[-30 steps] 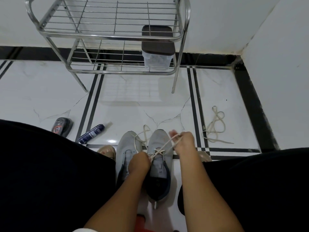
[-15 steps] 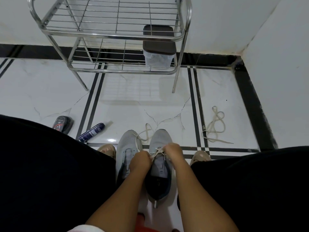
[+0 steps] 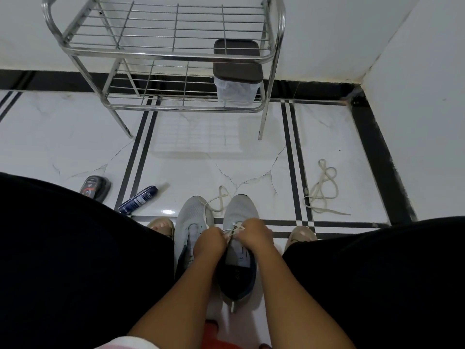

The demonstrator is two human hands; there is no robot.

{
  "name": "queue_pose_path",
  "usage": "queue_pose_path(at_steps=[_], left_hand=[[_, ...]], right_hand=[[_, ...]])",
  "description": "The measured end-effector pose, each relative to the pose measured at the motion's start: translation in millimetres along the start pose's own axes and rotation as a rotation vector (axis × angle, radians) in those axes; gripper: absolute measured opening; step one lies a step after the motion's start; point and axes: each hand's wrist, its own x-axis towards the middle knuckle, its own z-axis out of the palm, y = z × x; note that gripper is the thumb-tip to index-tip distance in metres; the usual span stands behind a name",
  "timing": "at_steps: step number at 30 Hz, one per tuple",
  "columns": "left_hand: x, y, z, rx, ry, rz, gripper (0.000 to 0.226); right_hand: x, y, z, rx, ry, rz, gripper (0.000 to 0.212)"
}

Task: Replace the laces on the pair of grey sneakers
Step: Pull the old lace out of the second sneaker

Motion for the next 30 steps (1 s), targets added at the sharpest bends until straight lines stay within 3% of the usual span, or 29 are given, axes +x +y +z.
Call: queue_pose_path(at_steps=[3, 5, 7, 10, 12, 14, 16, 18, 20, 22, 25, 27, 28, 30], left_hand=[[0.1, -0.9, -2.2, 0.043, 0.005, 0.002, 0.026], [-0.3, 2.1, -3.9, 0.074, -0.007, 0.022, 0.029], [-3.1, 8.3, -5.6, 0.113, 0.041, 0.076, 0.029], [-2.6, 16.5, -5.9, 0.107, 0.14, 0.261, 0.027], [5.0, 20.9, -2.7, 0.171, 0.113, 0.384, 0.029], [12.8, 24.1, -0.3, 0.275, 0.07, 0.446, 0.026], [14.2, 28.1, 0.8, 0.357, 0.075, 0.494, 0.022], [11.5, 28.2, 4.0, 0.406, 0.094, 0.523, 0.02], [15.6, 25.4, 10.5, 0.454, 0.1, 0.518, 0.017], [17.6, 24.3, 11.9, 0.194, 0.049, 0.411, 0.01], [12.9, 26.1, -9.6, -0.787, -0.054, -0.062, 0.019], [13.7, 21.7, -20.2, -1.246, -0.089, -0.361, 0.026], [15.9, 21.6, -23.2, -1.127, -0.092, -0.36, 0.027], [16.2, 18.8, -21.8, -0.494, -0.012, -0.097, 0.029]], right_hand=[[10.3, 8.3, -35.4, 0.546, 0.186, 0.213, 0.025], [16.6, 12.8, -54.8, 0.686, 0.237, 0.224, 0.024], [17.2, 12.7, -63.0, 0.562, 0.208, 0.21, 0.03], [2.2, 12.4, -62.3, 0.269, 0.369, 0.278, 0.034], [-8.6, 16.4, -58.6, 0.138, 0.45, 0.299, 0.03], [-9.2, 21.5, -52.8, 0.179, 0.296, 0.298, 0.031], [-15.5, 19.3, -51.5, 0.258, -0.071, 0.267, 0.028], [-24.9, 12.9, -41.1, 0.157, -0.368, 0.176, 0.023], [-30.8, 9.5, -18.1, 0.008, -0.35, 0.09, 0.027], [-33.3, 11.4, 2.5, -0.026, -0.175, 0.081, 0.033], [-31.6, 19.0, 8.5, 0.111, -0.053, 0.188, 0.036], [-29.2, 21.6, 6.4, 0.174, -0.047, 0.232, 0.038], [-28.8, 20.4, 5.2, 0.172, -0.044, 0.229, 0.04], [-27.5, 17.5, 6.1, 0.137, -0.048, 0.19, 0.044]])
